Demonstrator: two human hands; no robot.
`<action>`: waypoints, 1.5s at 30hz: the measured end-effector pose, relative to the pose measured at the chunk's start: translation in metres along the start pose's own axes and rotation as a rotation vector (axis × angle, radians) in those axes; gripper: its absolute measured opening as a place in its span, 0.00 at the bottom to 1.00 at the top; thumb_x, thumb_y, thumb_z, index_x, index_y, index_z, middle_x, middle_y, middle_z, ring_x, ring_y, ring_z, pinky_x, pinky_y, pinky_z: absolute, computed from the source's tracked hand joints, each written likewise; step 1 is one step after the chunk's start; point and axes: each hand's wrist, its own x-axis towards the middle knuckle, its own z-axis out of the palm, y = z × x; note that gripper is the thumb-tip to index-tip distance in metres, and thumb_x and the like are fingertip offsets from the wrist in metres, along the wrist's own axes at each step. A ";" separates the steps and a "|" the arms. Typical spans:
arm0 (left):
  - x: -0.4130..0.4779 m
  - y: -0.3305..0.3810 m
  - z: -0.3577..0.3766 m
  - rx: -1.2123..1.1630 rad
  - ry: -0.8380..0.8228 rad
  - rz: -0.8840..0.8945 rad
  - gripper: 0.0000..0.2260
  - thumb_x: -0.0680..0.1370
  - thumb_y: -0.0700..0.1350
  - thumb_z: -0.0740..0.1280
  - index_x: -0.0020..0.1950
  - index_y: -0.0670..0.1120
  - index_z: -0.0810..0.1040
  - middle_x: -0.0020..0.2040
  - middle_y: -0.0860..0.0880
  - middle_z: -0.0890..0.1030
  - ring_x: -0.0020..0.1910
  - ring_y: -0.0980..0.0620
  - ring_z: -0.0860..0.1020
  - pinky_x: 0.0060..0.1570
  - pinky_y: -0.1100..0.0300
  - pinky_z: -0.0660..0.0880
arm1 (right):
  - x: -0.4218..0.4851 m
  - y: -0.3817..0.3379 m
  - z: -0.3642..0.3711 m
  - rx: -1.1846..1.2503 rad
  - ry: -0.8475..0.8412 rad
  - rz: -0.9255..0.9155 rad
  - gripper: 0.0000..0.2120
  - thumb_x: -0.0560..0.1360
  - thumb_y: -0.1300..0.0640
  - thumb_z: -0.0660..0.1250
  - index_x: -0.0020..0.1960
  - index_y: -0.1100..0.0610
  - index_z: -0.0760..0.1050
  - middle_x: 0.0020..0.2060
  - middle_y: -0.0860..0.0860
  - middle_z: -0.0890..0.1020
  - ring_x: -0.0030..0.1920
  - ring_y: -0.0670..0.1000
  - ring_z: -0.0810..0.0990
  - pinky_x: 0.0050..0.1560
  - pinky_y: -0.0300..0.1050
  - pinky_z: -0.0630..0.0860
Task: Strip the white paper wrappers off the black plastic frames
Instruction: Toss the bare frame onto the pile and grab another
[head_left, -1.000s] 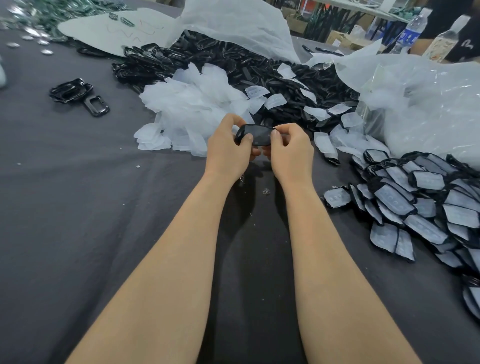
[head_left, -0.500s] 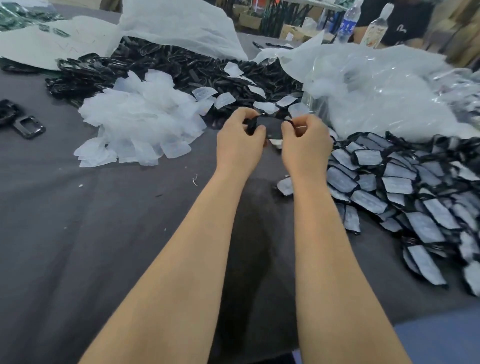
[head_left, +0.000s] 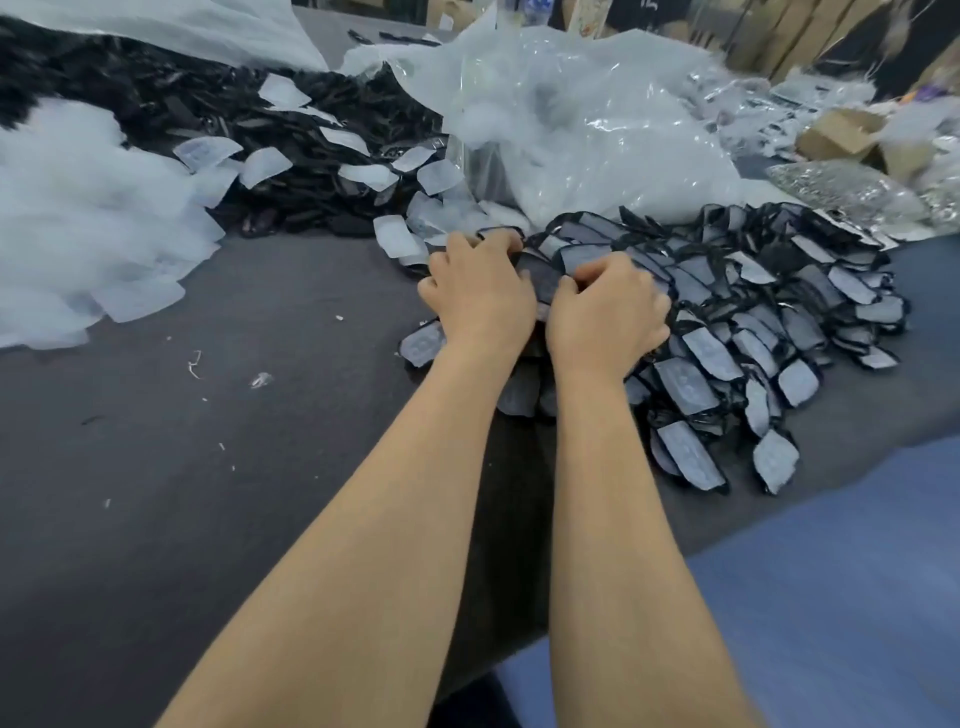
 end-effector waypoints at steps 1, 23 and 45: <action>0.000 0.000 0.000 -0.008 0.013 0.012 0.15 0.79 0.49 0.64 0.66 0.55 0.72 0.66 0.46 0.69 0.68 0.43 0.65 0.64 0.49 0.61 | -0.001 0.000 0.000 -0.002 0.002 -0.006 0.07 0.77 0.55 0.64 0.54 0.52 0.76 0.59 0.52 0.76 0.63 0.57 0.68 0.62 0.51 0.62; -0.015 -0.229 -0.259 -0.670 0.966 -0.358 0.06 0.76 0.37 0.61 0.49 0.47 0.74 0.39 0.56 0.74 0.42 0.55 0.74 0.46 0.63 0.72 | -0.227 -0.252 0.112 0.560 -0.781 -0.789 0.11 0.77 0.63 0.60 0.55 0.59 0.78 0.52 0.55 0.83 0.52 0.54 0.79 0.51 0.47 0.73; -0.021 -0.273 -0.285 -0.957 1.196 -0.525 0.06 0.78 0.37 0.59 0.47 0.47 0.72 0.39 0.55 0.72 0.35 0.60 0.71 0.36 0.72 0.69 | -0.277 -0.279 0.147 -0.066 -0.859 -1.091 0.14 0.80 0.53 0.57 0.61 0.59 0.71 0.61 0.59 0.71 0.62 0.61 0.68 0.59 0.52 0.64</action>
